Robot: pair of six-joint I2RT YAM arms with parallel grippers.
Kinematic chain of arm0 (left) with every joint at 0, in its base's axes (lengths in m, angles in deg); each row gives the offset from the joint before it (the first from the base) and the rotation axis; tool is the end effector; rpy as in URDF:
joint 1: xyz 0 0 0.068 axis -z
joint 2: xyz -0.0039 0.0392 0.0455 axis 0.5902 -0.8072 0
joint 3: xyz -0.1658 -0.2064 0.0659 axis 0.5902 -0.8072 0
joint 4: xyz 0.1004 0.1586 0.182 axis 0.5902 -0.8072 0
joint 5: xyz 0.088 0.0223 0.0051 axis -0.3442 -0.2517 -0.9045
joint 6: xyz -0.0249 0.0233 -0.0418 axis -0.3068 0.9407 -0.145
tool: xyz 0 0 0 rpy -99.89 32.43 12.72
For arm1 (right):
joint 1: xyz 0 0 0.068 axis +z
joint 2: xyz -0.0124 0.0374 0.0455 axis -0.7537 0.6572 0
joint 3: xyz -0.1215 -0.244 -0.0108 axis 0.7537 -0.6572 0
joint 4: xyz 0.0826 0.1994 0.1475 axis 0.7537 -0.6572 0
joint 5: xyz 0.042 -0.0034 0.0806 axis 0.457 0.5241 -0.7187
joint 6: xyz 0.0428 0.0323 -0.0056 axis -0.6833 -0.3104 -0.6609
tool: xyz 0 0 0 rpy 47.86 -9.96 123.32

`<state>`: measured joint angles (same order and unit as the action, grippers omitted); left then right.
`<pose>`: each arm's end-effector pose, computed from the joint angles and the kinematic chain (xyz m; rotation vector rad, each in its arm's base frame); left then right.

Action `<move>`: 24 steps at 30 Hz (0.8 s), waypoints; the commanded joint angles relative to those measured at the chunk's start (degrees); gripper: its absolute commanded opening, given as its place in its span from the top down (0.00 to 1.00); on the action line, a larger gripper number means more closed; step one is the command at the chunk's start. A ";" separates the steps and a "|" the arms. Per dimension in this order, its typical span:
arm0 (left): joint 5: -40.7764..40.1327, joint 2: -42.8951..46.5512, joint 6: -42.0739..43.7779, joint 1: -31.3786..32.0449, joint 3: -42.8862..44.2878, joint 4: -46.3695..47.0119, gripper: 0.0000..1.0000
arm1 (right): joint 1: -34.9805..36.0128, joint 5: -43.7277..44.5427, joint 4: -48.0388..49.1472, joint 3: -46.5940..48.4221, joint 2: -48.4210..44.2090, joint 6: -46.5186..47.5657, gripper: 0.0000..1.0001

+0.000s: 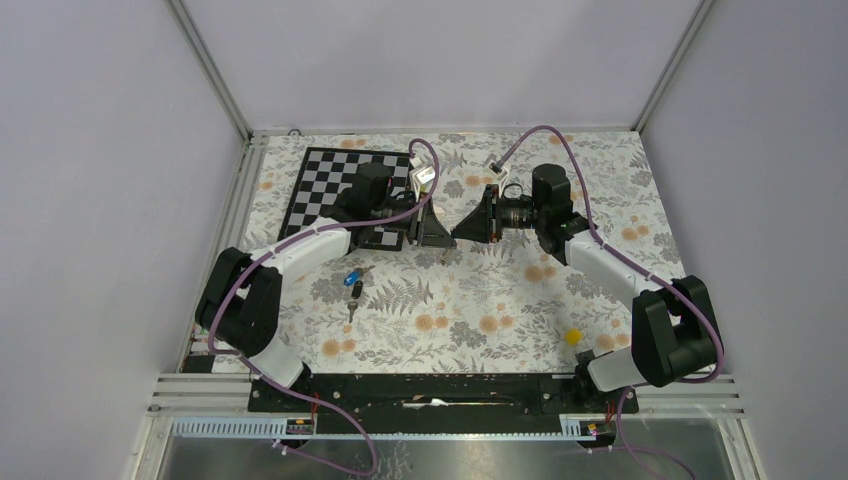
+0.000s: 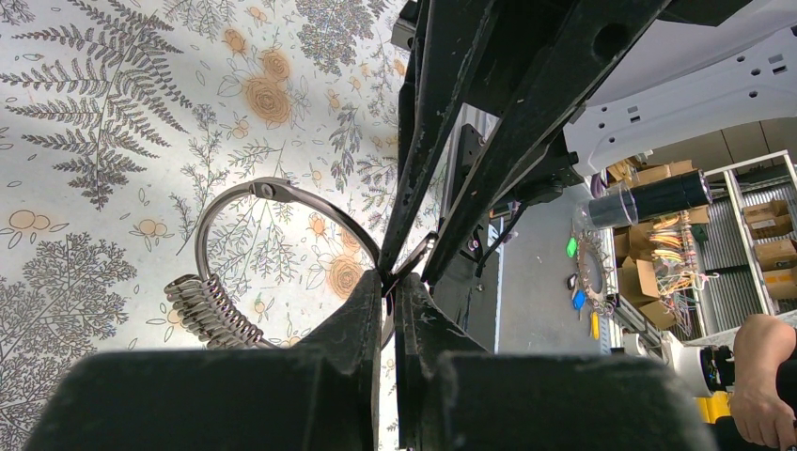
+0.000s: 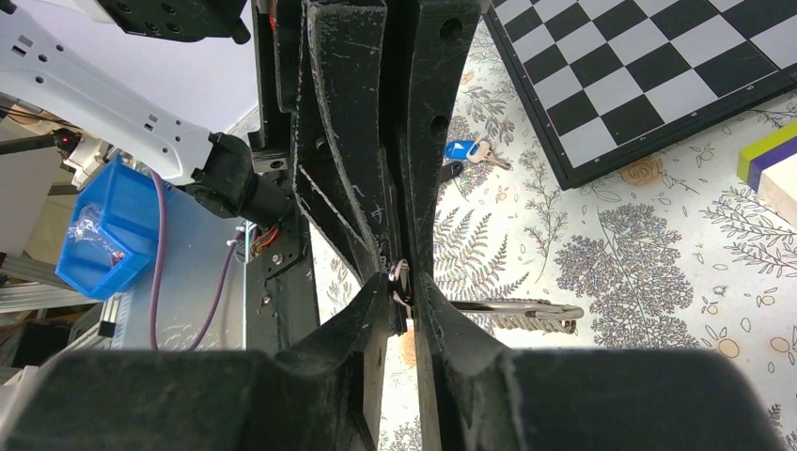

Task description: Put the keys on the keyring

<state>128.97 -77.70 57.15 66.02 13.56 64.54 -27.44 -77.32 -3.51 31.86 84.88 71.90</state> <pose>0.2917 -0.2025 0.2607 0.8304 1.9779 -1.5986 0.2835 0.1444 0.2806 -0.8834 1.6672 1.3547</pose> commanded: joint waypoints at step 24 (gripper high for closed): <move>-1.25 1.49 1.72 0.39 1.79 1.34 1.00 | -0.99 1.14 -0.93 2.99 -2.68 1.24 1.00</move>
<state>128.75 -77.70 57.13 66.08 13.56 64.56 -27.81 -77.17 -3.71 31.90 84.59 72.25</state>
